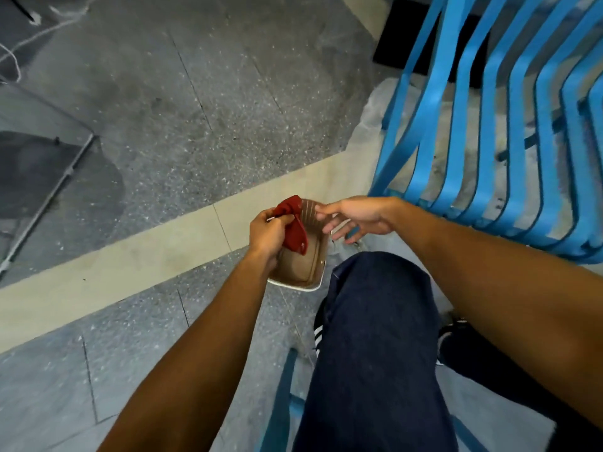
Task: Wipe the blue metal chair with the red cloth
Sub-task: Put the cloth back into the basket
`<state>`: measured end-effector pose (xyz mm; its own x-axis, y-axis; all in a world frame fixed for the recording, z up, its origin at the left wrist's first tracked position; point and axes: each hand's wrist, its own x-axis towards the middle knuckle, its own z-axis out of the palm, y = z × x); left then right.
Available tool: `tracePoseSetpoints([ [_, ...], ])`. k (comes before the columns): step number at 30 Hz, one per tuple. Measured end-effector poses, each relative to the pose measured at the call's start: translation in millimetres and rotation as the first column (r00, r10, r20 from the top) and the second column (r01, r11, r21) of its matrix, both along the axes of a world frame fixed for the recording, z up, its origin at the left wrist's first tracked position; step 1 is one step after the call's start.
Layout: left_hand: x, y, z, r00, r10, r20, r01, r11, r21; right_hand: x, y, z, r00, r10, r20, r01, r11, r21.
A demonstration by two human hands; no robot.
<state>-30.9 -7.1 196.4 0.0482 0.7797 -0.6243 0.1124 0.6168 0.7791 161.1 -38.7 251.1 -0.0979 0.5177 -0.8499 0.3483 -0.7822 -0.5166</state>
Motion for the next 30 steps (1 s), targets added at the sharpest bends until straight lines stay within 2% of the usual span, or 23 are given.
tracePoseSetpoints([
  [5, 15, 9, -36, 1.000, -0.004, -0.018, 0.001, 0.992, -0.127, 11, 8, -38, 0.996, -0.041, -0.077, 0.038, 0.998, -0.041],
  [11, 26, 19, -84, 0.998, -0.031, -0.060, 0.014, 0.964, -0.266, 8, 11, -90, 0.967, -0.184, -0.179, 0.168, 0.981, -0.098],
  [18, 29, 9, -134, 1.000, -0.001, -0.019, -0.008, 0.893, -0.449, -14, 15, -133, 0.921, -0.294, -0.256, 0.242, 0.946, -0.216],
  [23, 26, 3, -159, 0.999, -0.016, -0.038, -0.006, 0.855, -0.519, -28, 14, -164, 0.908, -0.371, -0.195, 0.313, 0.909, -0.276],
  [30, 32, 7, -193, 0.989, -0.101, -0.104, 0.033, 0.859, -0.511, -40, 25, -188, 0.900, -0.424, -0.103, 0.391, 0.888, -0.242],
])
